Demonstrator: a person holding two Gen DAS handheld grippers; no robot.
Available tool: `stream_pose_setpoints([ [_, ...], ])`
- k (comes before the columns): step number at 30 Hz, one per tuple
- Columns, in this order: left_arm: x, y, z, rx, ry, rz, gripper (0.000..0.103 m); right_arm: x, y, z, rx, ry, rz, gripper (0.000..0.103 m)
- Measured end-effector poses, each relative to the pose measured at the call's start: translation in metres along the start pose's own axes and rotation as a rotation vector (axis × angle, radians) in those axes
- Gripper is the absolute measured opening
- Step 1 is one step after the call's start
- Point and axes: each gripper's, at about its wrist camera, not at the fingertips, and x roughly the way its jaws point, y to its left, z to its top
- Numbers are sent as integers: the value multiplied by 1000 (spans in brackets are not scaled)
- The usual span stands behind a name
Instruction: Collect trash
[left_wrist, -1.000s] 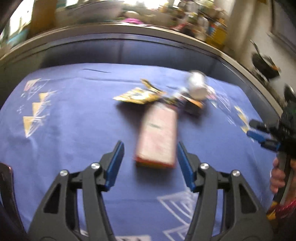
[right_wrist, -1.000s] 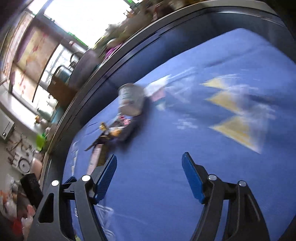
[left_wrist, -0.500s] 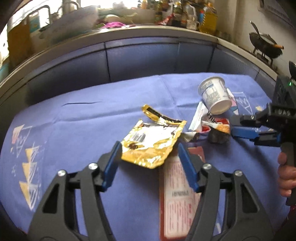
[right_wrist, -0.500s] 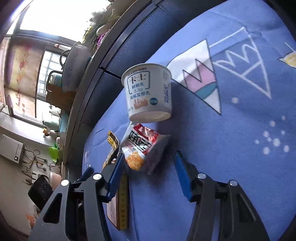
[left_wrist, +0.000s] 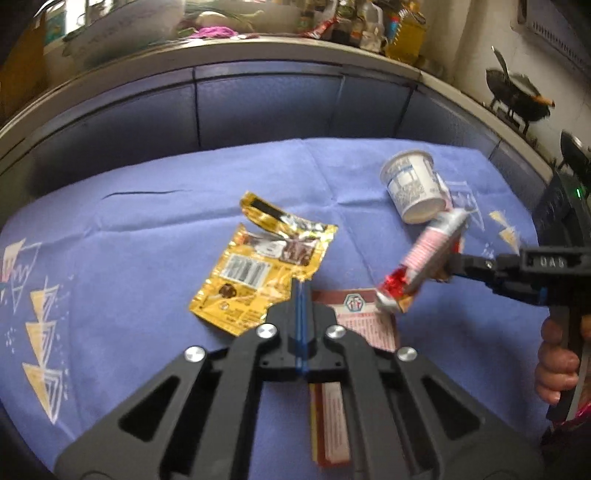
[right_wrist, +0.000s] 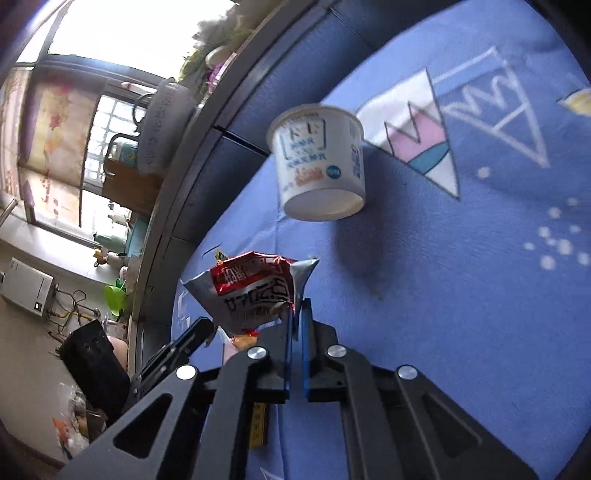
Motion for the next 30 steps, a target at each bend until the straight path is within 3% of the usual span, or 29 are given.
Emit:
stream_pose_setpoints([
  [6,-51,7,-10,-57,-87,-42,0,-43,-5,-19,-42,-57,-12,2],
  [10,-66,-12,-24,66,-149,91,0,-71,-21,-32,-36,-96,-27,2],
  [12,-56,-14,-29,112,-109,123,11,-78,-31,-36,-19,-101,-33,2],
  [14,-43,-11,-35,165,-86,192,29,-83,-38,-38,3,-103,-39,2],
  [18,-17,-1,-46,298,-51,289,35,-91,-49,-40,39,-118,-43,2],
  [25,10,5,-49,447,-32,262,41,-86,-55,-36,106,-128,-13,2],
  [30,23,-1,-41,487,-40,236,42,-76,-52,-35,113,-116,-12,2],
])
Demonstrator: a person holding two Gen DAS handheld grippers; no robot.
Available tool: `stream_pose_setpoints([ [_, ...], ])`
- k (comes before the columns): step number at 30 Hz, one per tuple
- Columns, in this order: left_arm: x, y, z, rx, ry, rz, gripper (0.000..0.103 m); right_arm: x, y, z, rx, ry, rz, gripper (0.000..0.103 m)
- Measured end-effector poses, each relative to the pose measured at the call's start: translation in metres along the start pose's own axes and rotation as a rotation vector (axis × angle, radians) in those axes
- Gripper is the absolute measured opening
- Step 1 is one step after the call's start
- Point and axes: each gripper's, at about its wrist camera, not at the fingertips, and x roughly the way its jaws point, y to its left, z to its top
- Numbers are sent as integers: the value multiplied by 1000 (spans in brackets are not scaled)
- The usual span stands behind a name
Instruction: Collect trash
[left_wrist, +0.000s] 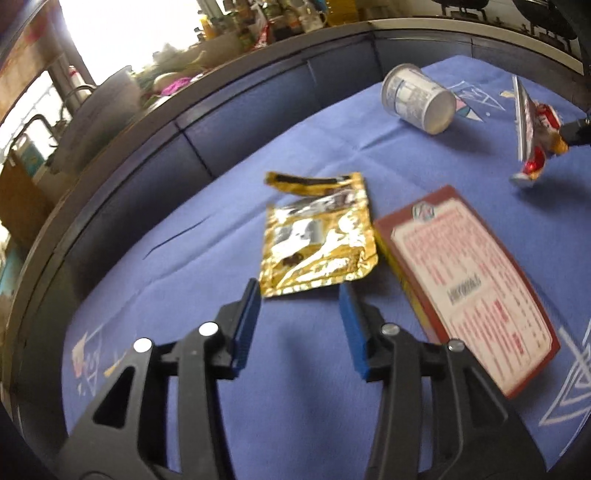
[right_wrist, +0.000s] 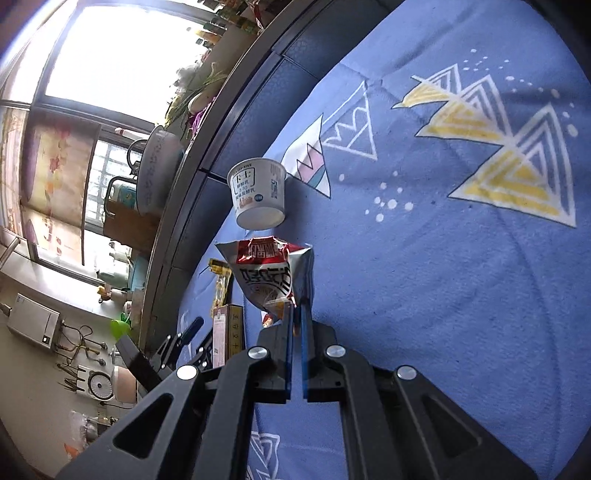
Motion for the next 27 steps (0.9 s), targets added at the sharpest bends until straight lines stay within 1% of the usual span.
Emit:
stream_pose_setpoints([
  [3,-2,0,8,13,-26,-10,42,2,-1,-1,3,4,-3,2],
  [6,-7,-4,13,59,-48,-13,42,-1,0,-1,0,-1,-1,2],
  [10,-1,-14,19,140,-37,-1,42,-4,-3,0,9,-13,4,2],
  [13,-2,-17,25,161,-42,-7,42,-5,-7,-2,30,-10,15,2],
  [14,-5,-13,27,145,-48,-53,42,-5,-9,-2,46,-5,25,2],
  [16,-7,0,33,71,-37,-123,42,-5,-10,-2,51,-5,30,2],
  [17,-4,12,39,2,-17,-164,45,-5,-9,-1,44,-10,25,2],
  [18,-1,20,42,-43,-4,-173,50,-6,-8,0,42,-14,23,2],
  [19,4,29,47,-91,15,-181,59,-6,-8,0,43,-13,24,2],
  [20,8,34,49,-123,30,-194,62,-4,-8,1,47,-9,28,2],
  [22,23,43,55,-190,93,-237,66,-2,-9,1,49,-1,30,2],
  [23,30,45,56,-209,125,-244,69,0,-8,0,49,3,31,2],
  [25,47,47,53,-254,216,-238,69,0,-8,1,49,7,36,2],
  [26,53,49,52,-273,245,-244,70,-1,-8,1,48,6,38,2],
  [27,56,51,50,-293,249,-246,71,-1,-8,1,48,4,38,2],
])
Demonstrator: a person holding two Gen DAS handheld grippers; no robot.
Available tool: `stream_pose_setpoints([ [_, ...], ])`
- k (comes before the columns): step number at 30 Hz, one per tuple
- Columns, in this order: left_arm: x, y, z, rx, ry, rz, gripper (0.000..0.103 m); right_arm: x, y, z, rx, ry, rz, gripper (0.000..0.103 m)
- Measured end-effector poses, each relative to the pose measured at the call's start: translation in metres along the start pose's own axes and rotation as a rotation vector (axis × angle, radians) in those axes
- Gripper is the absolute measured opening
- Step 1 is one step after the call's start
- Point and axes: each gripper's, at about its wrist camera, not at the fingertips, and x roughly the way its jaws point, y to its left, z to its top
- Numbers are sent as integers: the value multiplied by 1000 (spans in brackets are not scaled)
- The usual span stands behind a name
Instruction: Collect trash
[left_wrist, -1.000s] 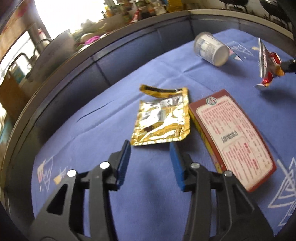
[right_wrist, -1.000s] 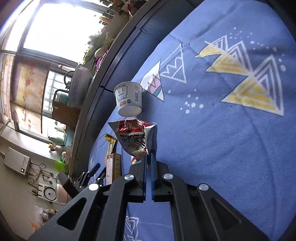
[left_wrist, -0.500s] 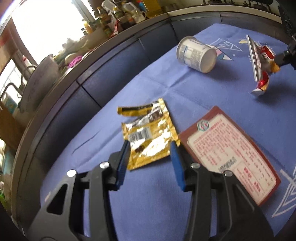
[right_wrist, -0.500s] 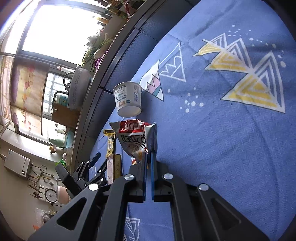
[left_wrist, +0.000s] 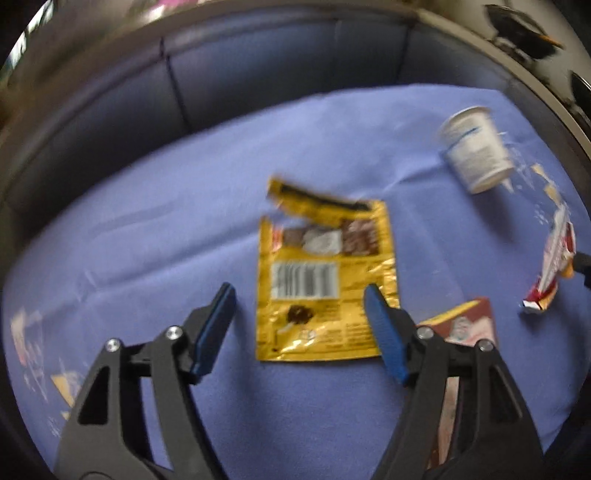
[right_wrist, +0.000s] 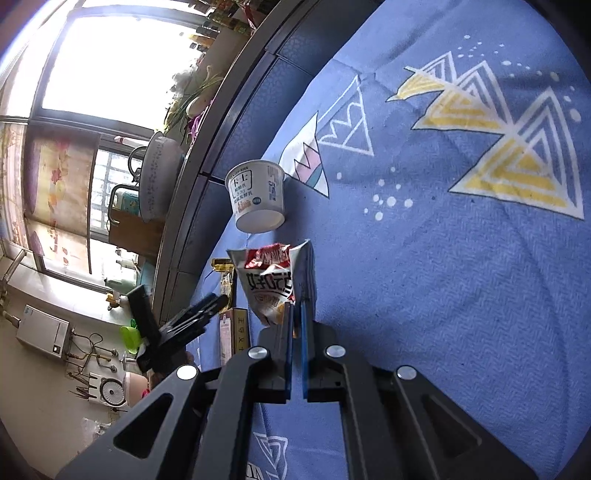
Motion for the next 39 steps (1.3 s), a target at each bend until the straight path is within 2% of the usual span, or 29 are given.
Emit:
stream_pose_setpoints([
  [2,2,1,0,-39,-5,-4,72,0,-2,1,6,0,3,2],
  [3,3,0,0,-50,-6,10,69,-1,-2,1,9,0,4,2],
  [5,0,-9,-1,-44,-20,36,23,1,-4,1,14,3,7,2],
  [7,-1,-14,-2,-62,-7,18,2,3,-5,1,19,10,10,2],
  [8,-3,-18,-4,-63,-6,11,0,4,-6,1,21,14,12,2],
  [14,-38,-36,-10,-45,-83,11,0,-2,2,2,-6,3,28,2],
  [18,-72,-45,-2,-55,-138,-30,0,-17,8,3,-21,-27,51,2],
  [24,-114,-83,11,-10,-211,-74,0,-49,6,4,-32,-81,78,2],
  [29,-138,-134,20,51,-242,-138,0,-86,-7,7,-37,-156,75,2],
  [32,-140,-179,26,101,-252,-196,0,-113,-26,11,-33,-207,48,2],
  [35,-132,-229,37,143,-247,-272,0,-138,-50,15,-17,-253,8,2],
  [39,-111,-312,56,209,-219,-389,0,-195,-98,25,25,-346,-70,2],
])
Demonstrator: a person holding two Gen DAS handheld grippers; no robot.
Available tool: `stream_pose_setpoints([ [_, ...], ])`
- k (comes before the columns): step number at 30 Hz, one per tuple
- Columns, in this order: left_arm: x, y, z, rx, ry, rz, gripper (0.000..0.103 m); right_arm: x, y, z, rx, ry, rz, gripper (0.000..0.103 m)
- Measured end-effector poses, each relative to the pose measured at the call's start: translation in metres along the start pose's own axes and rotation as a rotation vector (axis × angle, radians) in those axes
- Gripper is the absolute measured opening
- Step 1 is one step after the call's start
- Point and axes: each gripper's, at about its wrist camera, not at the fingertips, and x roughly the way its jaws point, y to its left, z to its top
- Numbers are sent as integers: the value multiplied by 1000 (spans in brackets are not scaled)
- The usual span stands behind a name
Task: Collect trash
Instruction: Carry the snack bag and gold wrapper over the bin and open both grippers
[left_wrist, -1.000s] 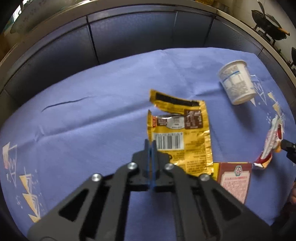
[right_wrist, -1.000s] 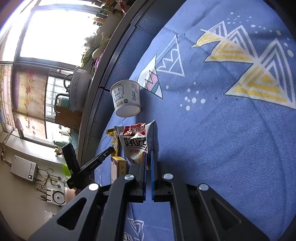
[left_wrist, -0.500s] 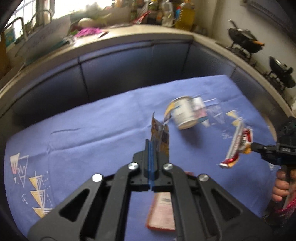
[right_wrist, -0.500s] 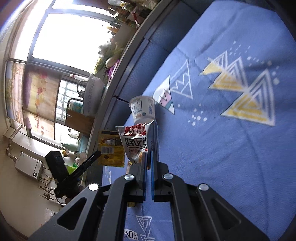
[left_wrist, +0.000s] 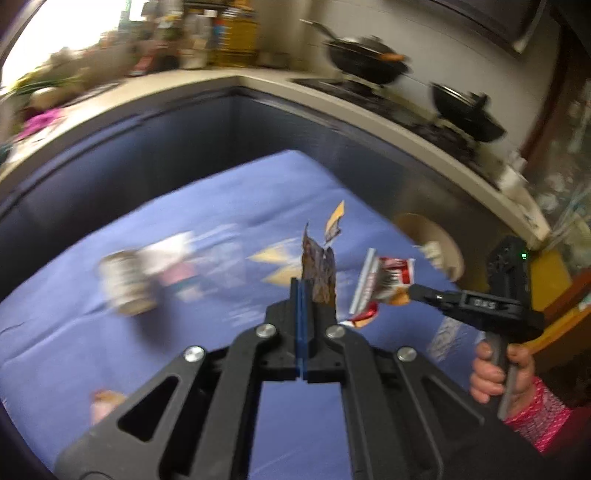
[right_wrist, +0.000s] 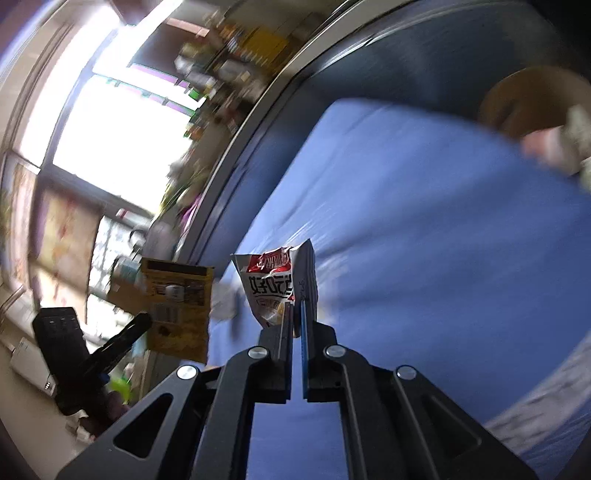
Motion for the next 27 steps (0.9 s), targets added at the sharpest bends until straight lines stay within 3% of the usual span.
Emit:
stream_pose_setpoints([
  [8,114,-141,65,140,64,-157,0,-122,-91,75,39,-297,-203,2],
  [11,157,-182,82,173,90,-186,0,-140,-113,93,43,-346,-267,2],
  [19,249,-231,79,177,183,-203,0,-120,-158,119,81,-307,-320,2],
  [26,286,-230,56,132,267,-131,6,-83,-167,128,63,-224,-364,5],
  [27,285,-228,56,133,265,-127,7,-81,-167,130,60,-225,-378,10],
])
